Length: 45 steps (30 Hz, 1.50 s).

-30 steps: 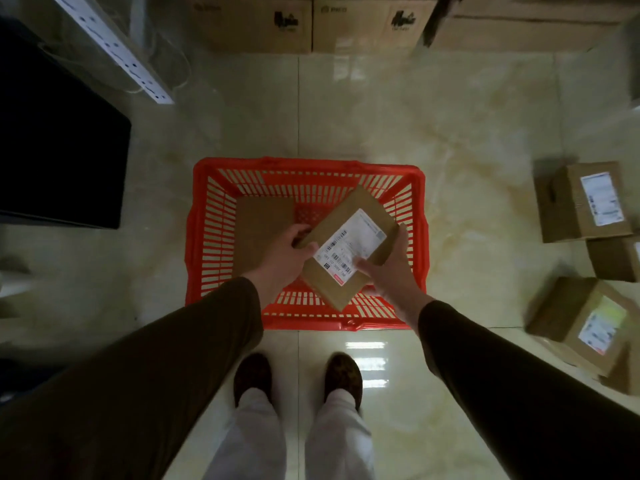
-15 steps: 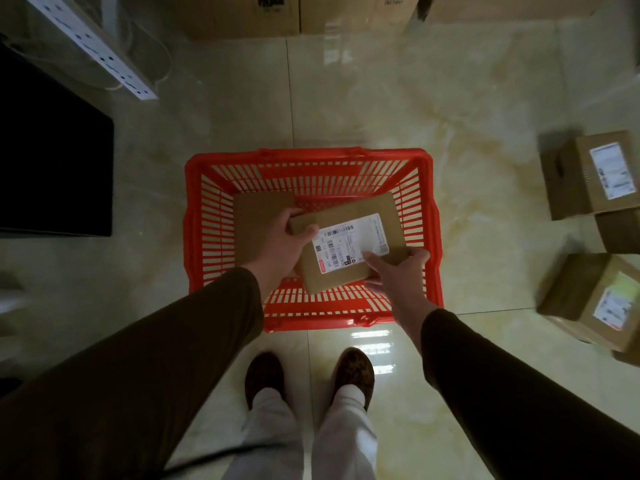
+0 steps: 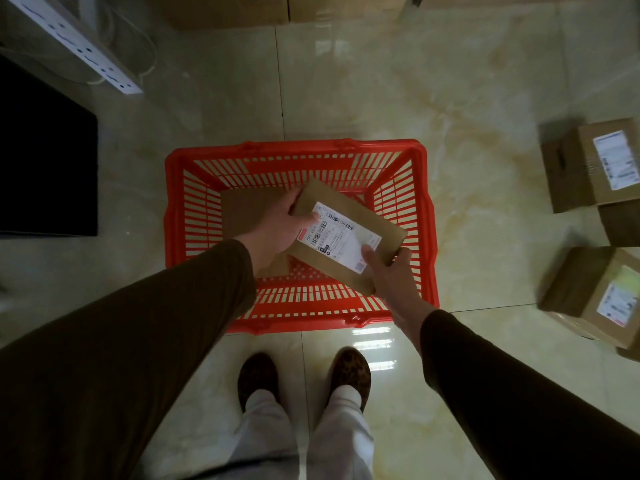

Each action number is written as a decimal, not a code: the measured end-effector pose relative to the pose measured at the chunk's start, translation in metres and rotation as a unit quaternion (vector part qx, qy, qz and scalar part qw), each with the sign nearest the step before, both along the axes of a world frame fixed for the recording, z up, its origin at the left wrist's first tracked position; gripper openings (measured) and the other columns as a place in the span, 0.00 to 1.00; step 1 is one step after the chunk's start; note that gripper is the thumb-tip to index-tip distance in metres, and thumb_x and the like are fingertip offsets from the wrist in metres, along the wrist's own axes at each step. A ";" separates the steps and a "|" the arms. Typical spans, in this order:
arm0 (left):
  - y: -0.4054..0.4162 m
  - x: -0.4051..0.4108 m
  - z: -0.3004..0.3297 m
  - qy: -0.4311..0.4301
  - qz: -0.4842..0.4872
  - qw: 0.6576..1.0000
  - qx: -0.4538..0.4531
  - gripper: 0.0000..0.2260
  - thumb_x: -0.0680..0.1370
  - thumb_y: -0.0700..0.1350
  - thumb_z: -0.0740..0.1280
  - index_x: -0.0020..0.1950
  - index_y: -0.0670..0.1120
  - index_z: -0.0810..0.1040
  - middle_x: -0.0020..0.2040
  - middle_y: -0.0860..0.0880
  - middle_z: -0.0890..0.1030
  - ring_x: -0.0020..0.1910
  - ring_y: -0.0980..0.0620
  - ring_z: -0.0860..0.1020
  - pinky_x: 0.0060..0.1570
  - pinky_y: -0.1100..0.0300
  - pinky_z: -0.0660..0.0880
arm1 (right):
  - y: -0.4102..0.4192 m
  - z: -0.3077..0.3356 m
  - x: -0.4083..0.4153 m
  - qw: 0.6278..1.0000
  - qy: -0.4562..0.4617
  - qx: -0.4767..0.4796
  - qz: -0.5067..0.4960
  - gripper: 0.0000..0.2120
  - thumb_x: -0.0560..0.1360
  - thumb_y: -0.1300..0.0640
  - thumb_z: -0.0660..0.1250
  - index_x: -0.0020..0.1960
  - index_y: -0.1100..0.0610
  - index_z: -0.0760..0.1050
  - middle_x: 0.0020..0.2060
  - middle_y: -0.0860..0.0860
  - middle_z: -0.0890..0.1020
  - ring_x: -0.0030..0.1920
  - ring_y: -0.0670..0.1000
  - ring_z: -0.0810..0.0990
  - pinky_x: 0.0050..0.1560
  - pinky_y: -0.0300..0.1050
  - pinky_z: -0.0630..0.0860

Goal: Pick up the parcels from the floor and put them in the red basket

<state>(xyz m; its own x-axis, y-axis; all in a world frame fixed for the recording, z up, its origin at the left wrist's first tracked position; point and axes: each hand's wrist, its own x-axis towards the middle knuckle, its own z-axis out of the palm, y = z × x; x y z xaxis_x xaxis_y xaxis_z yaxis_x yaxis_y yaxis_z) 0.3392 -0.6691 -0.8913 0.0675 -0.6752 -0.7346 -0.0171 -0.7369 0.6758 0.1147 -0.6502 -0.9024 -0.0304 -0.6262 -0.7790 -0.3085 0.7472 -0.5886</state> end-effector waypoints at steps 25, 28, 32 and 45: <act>-0.025 0.025 -0.081 -0.240 -0.113 0.963 -0.044 0.28 0.74 0.42 0.75 0.71 0.50 0.69 0.68 0.46 0.71 0.66 0.46 0.73 0.69 0.48 0.71 | -0.008 -0.075 0.029 0.984 0.040 0.168 0.045 0.11 0.81 0.51 0.68 0.57 0.56 0.72 0.49 0.54 0.83 0.46 0.55 0.85 0.41 0.45 0.83; -0.028 0.027 -0.085 -0.289 -0.145 0.944 -0.061 0.29 0.75 0.42 0.74 0.74 0.48 0.68 0.71 0.44 0.68 0.70 0.45 0.69 0.71 0.53 0.66 | -0.012 -0.085 0.029 0.982 0.079 0.151 0.087 0.09 0.82 0.50 0.66 0.48 0.54 0.72 0.49 0.56 0.83 0.48 0.57 0.85 0.51 0.52 0.85; -0.029 0.029 -0.091 -0.329 -0.185 0.924 -0.061 0.30 0.75 0.42 0.74 0.75 0.46 0.67 0.72 0.44 0.69 0.73 0.44 0.66 0.71 0.52 0.63 | -0.019 -0.099 0.034 0.974 0.132 0.134 0.128 0.12 0.82 0.51 0.65 0.43 0.54 0.69 0.45 0.55 0.80 0.50 0.57 0.83 0.58 0.57 0.83; -0.013 0.040 -0.080 -0.375 -0.218 0.901 -0.027 0.37 0.76 0.46 0.72 0.80 0.46 0.57 0.79 0.43 0.56 0.78 0.40 0.55 0.76 0.47 0.58 | -0.014 -0.104 0.051 0.935 0.214 0.041 0.280 0.07 0.81 0.52 0.66 0.50 0.56 0.79 0.45 0.53 0.84 0.46 0.54 0.85 0.53 0.53 0.84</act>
<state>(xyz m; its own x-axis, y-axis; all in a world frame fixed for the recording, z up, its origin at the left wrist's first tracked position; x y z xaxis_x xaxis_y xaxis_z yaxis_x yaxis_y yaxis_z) 0.3790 -0.6823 -0.9714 0.2515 -0.7905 -0.5585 -0.7636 -0.5166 0.3873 0.1654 -0.6638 -1.0066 -0.0349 -0.5765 -0.8163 -0.8585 0.4354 -0.2708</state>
